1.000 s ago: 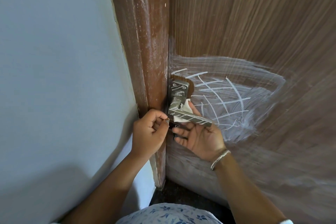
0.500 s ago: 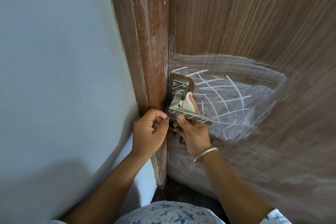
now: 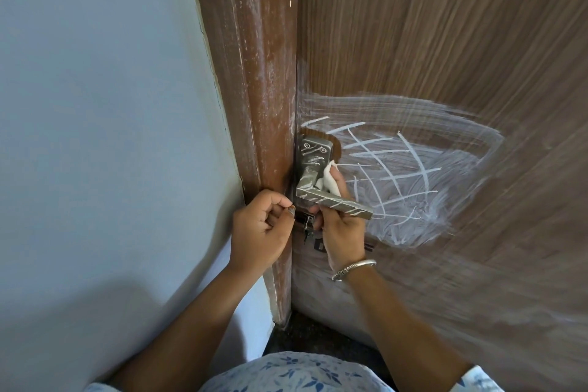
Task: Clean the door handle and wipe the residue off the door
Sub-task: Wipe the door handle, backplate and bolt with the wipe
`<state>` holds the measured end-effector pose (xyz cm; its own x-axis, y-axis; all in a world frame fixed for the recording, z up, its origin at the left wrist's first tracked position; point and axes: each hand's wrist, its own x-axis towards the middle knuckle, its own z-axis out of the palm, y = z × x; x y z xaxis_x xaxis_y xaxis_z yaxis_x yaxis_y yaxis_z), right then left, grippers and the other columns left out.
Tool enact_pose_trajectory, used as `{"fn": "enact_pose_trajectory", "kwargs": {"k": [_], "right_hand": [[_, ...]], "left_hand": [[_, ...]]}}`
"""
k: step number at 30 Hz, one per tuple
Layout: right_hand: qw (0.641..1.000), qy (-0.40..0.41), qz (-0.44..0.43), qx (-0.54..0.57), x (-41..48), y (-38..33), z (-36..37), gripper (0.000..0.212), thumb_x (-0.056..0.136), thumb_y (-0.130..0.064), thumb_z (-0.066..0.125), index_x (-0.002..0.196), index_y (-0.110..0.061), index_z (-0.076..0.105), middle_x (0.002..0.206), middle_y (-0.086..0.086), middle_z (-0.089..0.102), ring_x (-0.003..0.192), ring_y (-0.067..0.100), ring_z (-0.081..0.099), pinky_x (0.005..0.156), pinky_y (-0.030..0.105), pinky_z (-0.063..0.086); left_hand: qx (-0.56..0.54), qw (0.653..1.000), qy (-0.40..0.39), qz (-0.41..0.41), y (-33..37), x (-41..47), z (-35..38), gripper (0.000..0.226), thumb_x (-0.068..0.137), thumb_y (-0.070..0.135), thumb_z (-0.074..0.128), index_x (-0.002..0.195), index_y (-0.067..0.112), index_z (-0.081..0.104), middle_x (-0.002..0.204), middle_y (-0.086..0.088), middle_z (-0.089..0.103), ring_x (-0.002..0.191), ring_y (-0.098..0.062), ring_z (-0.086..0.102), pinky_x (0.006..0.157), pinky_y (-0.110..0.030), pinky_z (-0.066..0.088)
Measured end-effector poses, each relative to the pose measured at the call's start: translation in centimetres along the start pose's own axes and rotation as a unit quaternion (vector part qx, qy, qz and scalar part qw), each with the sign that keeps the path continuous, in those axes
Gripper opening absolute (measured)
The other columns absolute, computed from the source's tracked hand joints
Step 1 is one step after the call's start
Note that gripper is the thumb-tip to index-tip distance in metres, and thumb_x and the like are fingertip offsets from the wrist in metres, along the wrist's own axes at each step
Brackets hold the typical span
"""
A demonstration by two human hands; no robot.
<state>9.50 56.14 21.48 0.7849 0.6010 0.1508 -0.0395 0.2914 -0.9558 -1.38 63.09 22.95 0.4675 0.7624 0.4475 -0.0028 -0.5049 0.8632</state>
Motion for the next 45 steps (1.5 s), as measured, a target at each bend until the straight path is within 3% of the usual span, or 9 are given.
{"fn": "enact_pose_trajectory", "kwargs": {"k": [3,8,11,16,21,25,30,37,45], "right_hand": [[0.999,0.029,0.020,-0.004,-0.4,0.7,0.1,0.052,0.092,0.007,0.044,0.109,-0.039,0.061,0.058,-0.007,0.056,0.044,0.003,0.042,0.041,0.017,0.037],[0.991,0.087,0.101,-0.008,-1.8,2.4,-0.2,0.034,0.093,0.003,0.046,0.068,-0.016,0.060,0.049,-0.002,0.055,0.039,0.004,0.042,0.044,0.027,0.034],[0.994,0.071,0.083,-0.010,-1.2,1.8,0.1,0.013,0.093,-0.004,0.050,0.088,-0.004,0.061,0.051,-0.006,0.058,0.039,0.003,0.042,0.039,0.019,0.035],[0.997,0.044,0.067,-0.021,-0.5,1.1,0.2,0.028,0.091,-0.007,0.052,0.116,0.006,0.055,0.054,-0.006,0.057,0.040,0.004,0.042,0.038,0.016,0.034],[0.989,0.079,0.127,0.005,-2.0,2.2,0.1,0.022,0.095,-0.002,0.047,0.080,-0.014,0.058,0.063,0.001,0.057,0.041,0.006,0.043,0.043,0.023,0.035],[0.983,0.127,0.129,0.000,-1.5,2.2,0.2,0.023,0.093,-0.004,0.051,0.074,-0.013,0.061,0.055,-0.003,0.057,0.049,0.009,0.048,0.045,0.020,0.040],[0.985,0.144,0.095,0.006,-1.3,2.1,1.1,0.015,0.093,-0.002,0.052,0.101,-0.004,0.064,0.064,0.000,0.061,0.052,0.006,0.054,0.050,0.021,0.046],[0.976,0.144,0.162,0.036,-1.9,2.3,1.1,0.026,0.094,-0.007,0.052,0.077,-0.020,0.065,0.061,-0.004,0.054,0.049,0.002,0.050,0.048,0.019,0.043],[0.983,0.160,0.037,-0.077,-1.0,2.2,0.9,0.046,0.088,0.006,0.051,0.051,-0.017,0.037,0.048,-0.001,0.037,0.046,0.009,0.032,0.045,0.026,0.026]], "left_hand": [[-0.003,1.000,0.001,-0.001,0.0,0.0,0.1,0.013,0.075,0.030,0.057,0.078,0.042,0.062,0.060,-0.002,0.062,0.054,-0.025,0.060,0.050,-0.047,0.054],[-0.010,1.000,0.001,-0.010,-0.1,0.0,0.2,0.011,0.074,0.031,0.057,0.078,0.040,0.063,0.060,-0.003,0.062,0.054,-0.027,0.061,0.052,-0.049,0.054],[-0.008,1.000,0.000,-0.009,-0.3,0.0,0.2,0.013,0.074,0.030,0.057,0.078,0.042,0.062,0.063,-0.002,0.063,0.055,-0.025,0.061,0.052,-0.048,0.054],[0.002,1.000,-0.005,0.011,-0.6,-0.1,0.1,0.014,0.077,0.029,0.058,0.080,0.042,0.062,0.063,0.002,0.063,0.053,-0.020,0.060,0.050,-0.046,0.054],[-0.004,1.000,-0.002,-0.001,-0.7,-0.1,0.2,0.013,0.076,0.030,0.058,0.078,0.042,0.062,0.064,0.002,0.062,0.053,-0.025,0.060,0.050,-0.047,0.054],[-0.003,1.000,-0.004,-0.001,-0.8,-0.1,0.2,0.013,0.076,0.030,0.058,0.079,0.042,0.062,0.065,0.002,0.062,0.055,-0.025,0.061,0.051,-0.048,0.054],[0.007,1.000,-0.001,0.006,-0.9,-0.1,0.1,0.014,0.077,0.028,0.059,0.079,0.042,0.061,0.065,0.003,0.063,0.053,-0.021,0.060,0.049,-0.045,0.054],[0.001,1.000,-0.001,-0.005,-1.1,-0.3,0.2,0.010,0.076,0.029,0.059,0.079,0.038,0.062,0.063,0.002,0.062,0.053,-0.021,0.059,0.050,-0.045,0.054],[0.021,1.000,0.013,0.006,-0.9,-0.2,0.0,0.021,0.077,0.015,0.062,0.076,0.036,0.061,0.063,0.003,0.061,0.050,-0.015,0.057,0.048,-0.027,0.050]]}}
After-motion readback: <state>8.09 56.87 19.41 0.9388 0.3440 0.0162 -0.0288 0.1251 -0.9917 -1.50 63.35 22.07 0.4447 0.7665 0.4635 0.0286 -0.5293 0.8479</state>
